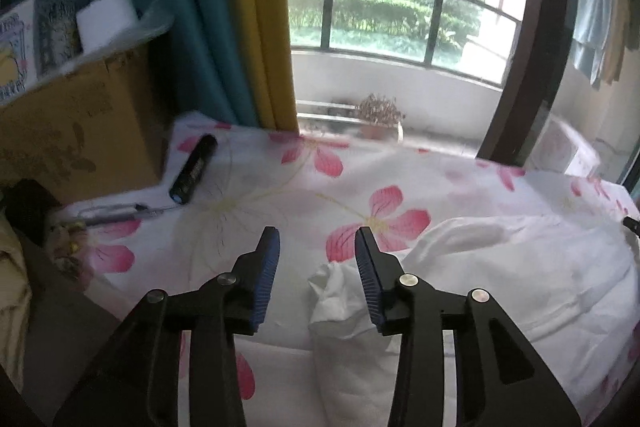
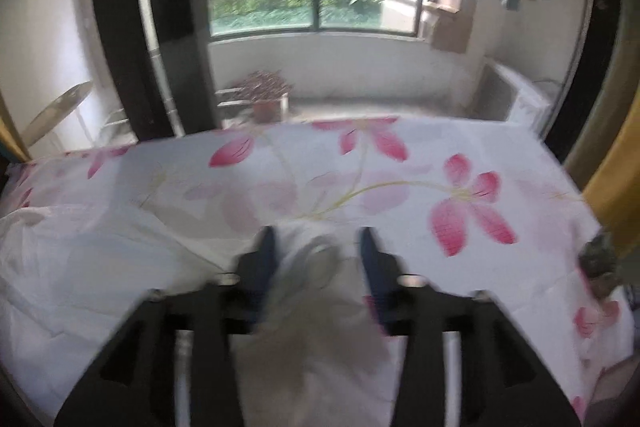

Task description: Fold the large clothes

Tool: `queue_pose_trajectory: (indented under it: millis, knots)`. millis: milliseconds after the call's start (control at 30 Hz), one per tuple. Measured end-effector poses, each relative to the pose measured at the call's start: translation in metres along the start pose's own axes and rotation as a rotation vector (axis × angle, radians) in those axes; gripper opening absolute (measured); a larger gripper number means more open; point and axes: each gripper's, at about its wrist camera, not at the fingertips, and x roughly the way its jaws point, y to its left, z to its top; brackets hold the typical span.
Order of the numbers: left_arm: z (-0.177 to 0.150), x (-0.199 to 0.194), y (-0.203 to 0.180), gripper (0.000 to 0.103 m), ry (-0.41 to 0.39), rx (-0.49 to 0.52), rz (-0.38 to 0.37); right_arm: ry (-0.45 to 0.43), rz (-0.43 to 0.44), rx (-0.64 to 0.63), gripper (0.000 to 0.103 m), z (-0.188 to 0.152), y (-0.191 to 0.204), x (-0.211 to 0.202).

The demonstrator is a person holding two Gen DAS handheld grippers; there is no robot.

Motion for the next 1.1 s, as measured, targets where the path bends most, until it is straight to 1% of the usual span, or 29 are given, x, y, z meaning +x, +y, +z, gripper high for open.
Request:
queue_pose_trajectory:
  millis: [67, 100, 167, 200, 300, 367, 433, 633, 700, 833, 900, 1000, 1100]
  knots:
    - [0.002, -0.011, -0.009, 0.043, -0.013, 0.031, -0.047, -0.038, -0.024, 0.013, 0.056, 0.003, -0.005, -0.016]
    - [0.002, -0.016, -0.016, 0.045, -0.015, 0.054, -0.073, -0.054, -0.033, 0.015, 0.057, 0.005, -0.006, -0.024]
    - [-0.001, -0.024, -0.036, 0.048, -0.006, 0.121, -0.135, -0.080, -0.036, 0.020, 0.057, 0.007, -0.008, -0.037]
    - [-0.003, -0.026, -0.042, 0.048, -0.003, 0.142, -0.154, -0.089, -0.027, 0.019, 0.058, 0.007, -0.007, -0.043]
    - [-0.011, -0.034, -0.070, 0.049, 0.010, 0.221, -0.241, -0.106, 0.038, -0.018, 0.059, 0.004, 0.008, -0.061]
    - [-0.017, -0.037, -0.088, 0.049, 0.028, 0.268, -0.297, -0.089, 0.099, -0.071, 0.060, 0.001, 0.027, -0.065]
    - [-0.024, -0.035, -0.106, 0.049, 0.066, 0.317, -0.352, -0.066, 0.152, -0.135, 0.061, -0.006, 0.044, -0.067]
    - [-0.043, -0.032, -0.139, 0.050, 0.136, 0.443, -0.422, -0.025, 0.299, -0.338, 0.061, -0.029, 0.092, -0.075]
    - [-0.047, -0.030, -0.143, 0.051, 0.158, 0.467, -0.435, 0.000, 0.337, -0.404, 0.061, -0.036, 0.106, -0.072]
    - [-0.052, -0.014, -0.149, 0.051, 0.235, 0.510, -0.396, 0.055, 0.354, -0.515, 0.061, -0.047, 0.129, -0.063]
    - [-0.051, -0.012, -0.150, 0.051, 0.233, 0.518, -0.389, 0.070, 0.335, -0.567, 0.061, -0.051, 0.138, -0.056]
    - [-0.047, -0.010, -0.150, 0.051, 0.224, 0.525, -0.381, 0.072, 0.284, -0.628, 0.061, -0.054, 0.146, -0.048]
    - [-0.042, -0.006, -0.150, 0.051, 0.215, 0.527, -0.378, 0.076, 0.294, -0.632, 0.060, -0.047, 0.146, -0.042]
